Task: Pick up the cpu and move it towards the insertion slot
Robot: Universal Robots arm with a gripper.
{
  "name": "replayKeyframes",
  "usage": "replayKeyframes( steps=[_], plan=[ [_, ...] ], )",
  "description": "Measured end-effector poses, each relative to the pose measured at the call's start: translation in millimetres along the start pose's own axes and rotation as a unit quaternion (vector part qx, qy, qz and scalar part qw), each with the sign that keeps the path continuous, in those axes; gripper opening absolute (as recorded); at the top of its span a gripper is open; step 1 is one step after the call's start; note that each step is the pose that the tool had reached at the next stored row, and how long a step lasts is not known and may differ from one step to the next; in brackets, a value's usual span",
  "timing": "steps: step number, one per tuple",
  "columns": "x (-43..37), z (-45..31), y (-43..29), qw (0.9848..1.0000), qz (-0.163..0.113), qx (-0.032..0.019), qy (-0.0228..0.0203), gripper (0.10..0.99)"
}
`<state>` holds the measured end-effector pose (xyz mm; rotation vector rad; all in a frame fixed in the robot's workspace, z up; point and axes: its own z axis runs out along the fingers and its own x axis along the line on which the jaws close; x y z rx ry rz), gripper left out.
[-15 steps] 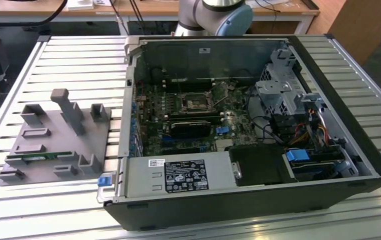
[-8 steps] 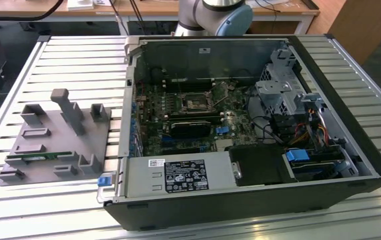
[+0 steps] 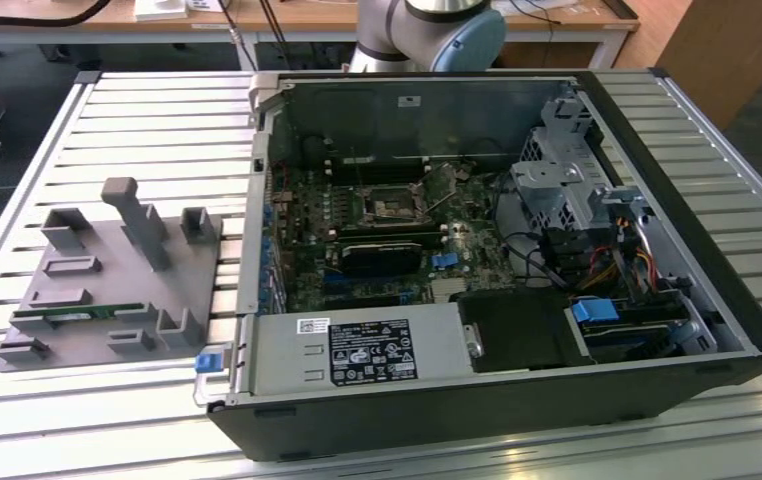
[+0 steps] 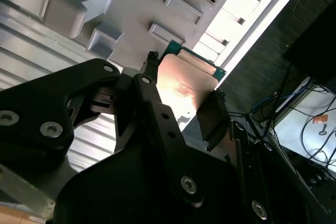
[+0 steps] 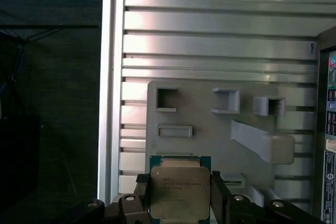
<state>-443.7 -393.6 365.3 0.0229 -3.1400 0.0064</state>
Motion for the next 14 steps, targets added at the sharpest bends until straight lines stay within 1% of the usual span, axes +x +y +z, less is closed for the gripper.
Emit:
replayKeyframes(
  steps=[14],
  plan=[
    [0.0, -23.8, 1.5, 1.0, 0.0, 0.0006, 0.0, 0.545]
  ],
)
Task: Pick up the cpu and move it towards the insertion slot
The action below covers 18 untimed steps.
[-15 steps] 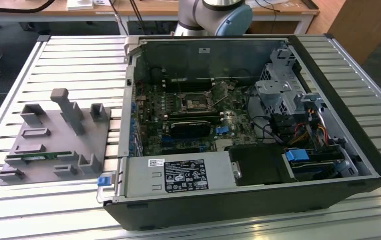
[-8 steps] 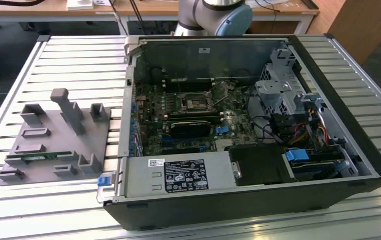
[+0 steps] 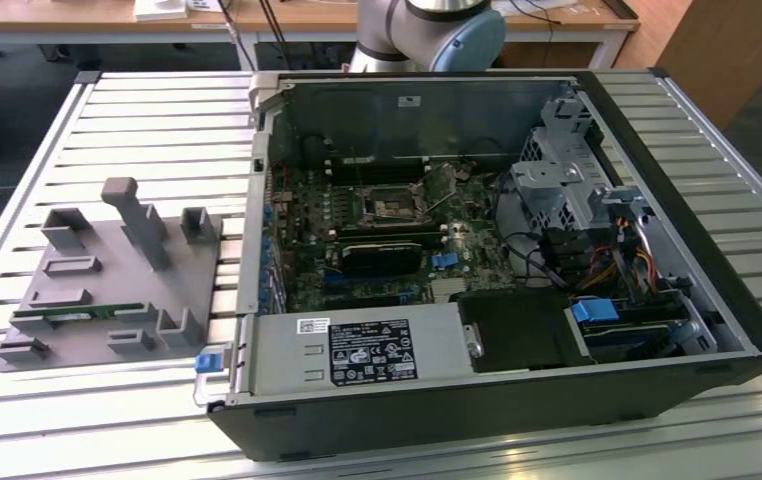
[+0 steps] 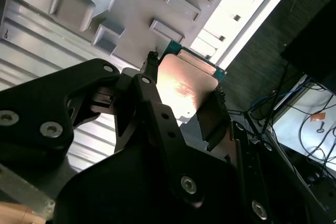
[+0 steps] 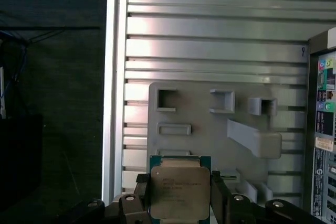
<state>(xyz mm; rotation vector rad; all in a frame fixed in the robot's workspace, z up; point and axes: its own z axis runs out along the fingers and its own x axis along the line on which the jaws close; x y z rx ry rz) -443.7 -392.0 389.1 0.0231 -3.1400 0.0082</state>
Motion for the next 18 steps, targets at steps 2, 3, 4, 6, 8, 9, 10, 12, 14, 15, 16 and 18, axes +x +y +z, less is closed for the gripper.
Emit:
replayKeyframes(
  steps=[2, 3, 4, 6, 8, 9, 10, 12, 14, 15, 16, 18],
  plan=[
    [0.0, -2.2, 0.7, 1.0, 0.0, 0.0001, 0.0001, 0.545],
    [0.0, -3.3, 0.7, 1.0, 0.0, 0.0001, 0.0, 0.545],
    [0.0, -4.6, 0.7, 1.0, 0.0, 0.0001, 0.0, 0.545],
    [0.0, -6.7, 0.7, 1.0, 0.0, 0.0001, 0.0, 0.545],
    [0.0, -9.2, 0.8, 1.0, 0.0, 0.0001, 0.0, 0.545],
    [0.0, -10.7, 0.9, 1.0, 0.0, 0.0001, 0.0, 0.545],
    [0.0, -11.9, 0.9, 1.0, 0.0, 0.0001, 0.0, 0.545],
    [0.0, -14.2, 1.2, 1.0, 0.0, 0.0001, 0.0, 0.545],
    [0.1, -15.8, 1.2, 1.0, 0.0, 0.0, -0.0001, 0.545],
    [-0.1, -16.4, 1.3, 1.0, 0.0, 0.0001, -0.0001, 0.545],
    [-0.6, -16.6, 1.3, 1.0, 0.0, 0.0001, 0.0, 0.545],
    [-1.9, -16.6, 1.2, 1.0, 0.0, 0.0001, 0.0, 0.545]
  ],
)
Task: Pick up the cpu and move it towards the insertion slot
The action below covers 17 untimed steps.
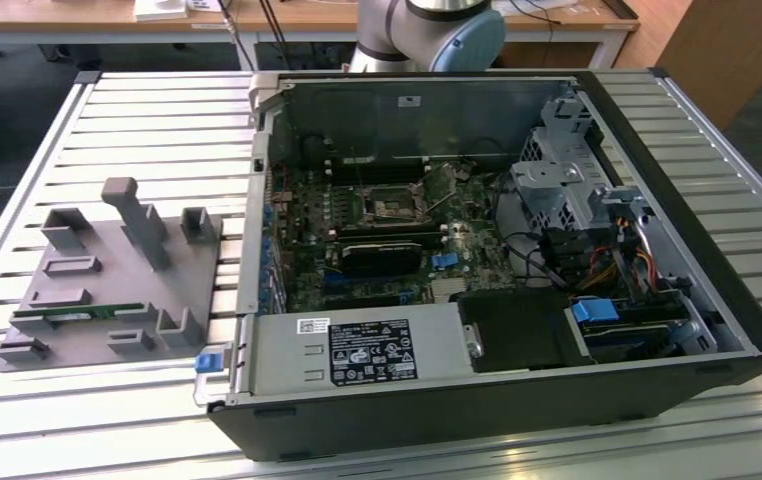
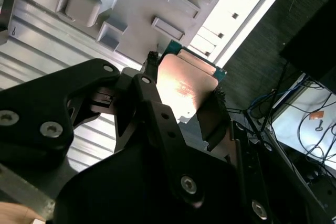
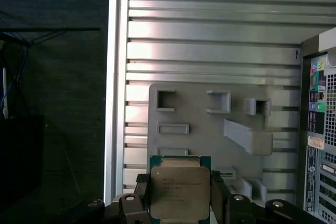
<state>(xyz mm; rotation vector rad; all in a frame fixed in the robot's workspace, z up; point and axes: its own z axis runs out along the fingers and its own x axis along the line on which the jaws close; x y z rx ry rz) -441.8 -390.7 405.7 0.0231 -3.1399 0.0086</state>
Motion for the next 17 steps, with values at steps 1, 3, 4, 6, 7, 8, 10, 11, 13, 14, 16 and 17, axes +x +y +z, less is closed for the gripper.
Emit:
replayKeyframes(
  steps=[1, 3, 4, 6, 7, 8, 10, 11, 13, 14, 16, 17],
  plan=[
    [-1.0, 0.0, 0.0, 1.0, 0.0, 0.0, 0.0, 0.545],
    [-2.3, 0.0, 0.0, 1.0, 0.0, 0.0, 0.0, 0.545],
    [-2.9, 0.0, 0.0, 1.0, 0.0, 0.0, 0.0, 0.545],
    [-4.1, 0.0, 0.0, 1.0, 0.0, 0.0, 0.0, 0.545],
    [-4.8, 0.0, -0.1, 1.0, 0.0, 0.0, 0.0, 0.545],
    [-5.6, 0.0, -0.1, 1.0, 0.0, 0.0, 0.0, 0.545],
    [-7.1, 0.0, -0.1, 1.0, 0.0, 0.0, 0.0, 0.545],
    [-8.0, 0.0, -0.1, 1.0, 0.0, 0.0, 0.0, 0.545],
    [-10.1, 0.0, -0.1, 1.0, 0.0, -0.0001, 0.0, 0.545],
    [-11.5, 0.0, -0.2, 1.0, 0.0, -0.0001, 0.0, 0.545],
    [-14.6, 0.0, -0.2, 1.0, 0.0, -0.0002, 0.0, 0.545],
    [-16.0, 0.0, -0.2, 1.0, 0.0, -0.0003, 0.0, 0.545]
  ],
)
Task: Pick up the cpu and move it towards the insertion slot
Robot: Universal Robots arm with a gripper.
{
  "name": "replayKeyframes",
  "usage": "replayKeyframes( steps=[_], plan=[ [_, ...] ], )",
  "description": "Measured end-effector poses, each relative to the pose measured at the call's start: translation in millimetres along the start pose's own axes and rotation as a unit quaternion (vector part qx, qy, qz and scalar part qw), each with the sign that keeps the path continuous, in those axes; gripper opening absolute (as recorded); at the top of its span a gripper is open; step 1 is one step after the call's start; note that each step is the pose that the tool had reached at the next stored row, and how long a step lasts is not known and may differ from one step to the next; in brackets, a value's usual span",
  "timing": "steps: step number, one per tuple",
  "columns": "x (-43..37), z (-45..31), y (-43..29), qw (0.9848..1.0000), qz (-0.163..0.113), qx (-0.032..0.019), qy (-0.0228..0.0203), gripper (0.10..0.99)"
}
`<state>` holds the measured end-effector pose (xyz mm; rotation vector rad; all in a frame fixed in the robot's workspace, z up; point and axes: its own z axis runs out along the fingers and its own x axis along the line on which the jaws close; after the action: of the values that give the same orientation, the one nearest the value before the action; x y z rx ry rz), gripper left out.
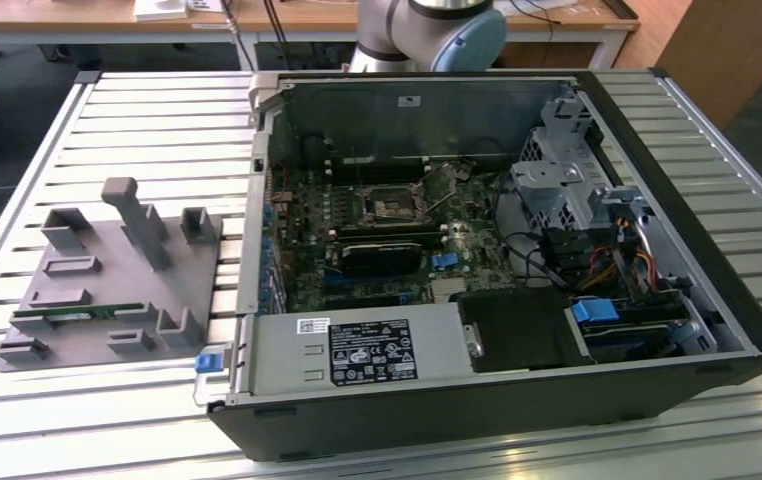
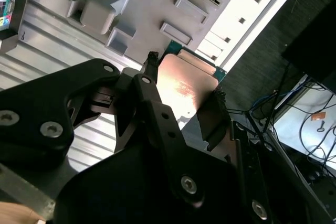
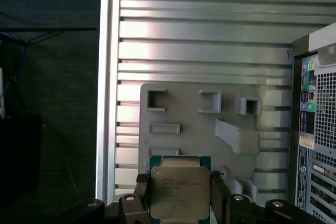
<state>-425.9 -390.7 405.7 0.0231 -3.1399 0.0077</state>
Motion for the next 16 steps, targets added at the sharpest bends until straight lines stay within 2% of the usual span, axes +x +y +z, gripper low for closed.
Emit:
replayKeyframes(
  steps=[16],
  plan=[
    [-22.7, 0.0, -0.3, 1.0, 0.0, -0.0006, 0.0, 0.545]
  ],
)
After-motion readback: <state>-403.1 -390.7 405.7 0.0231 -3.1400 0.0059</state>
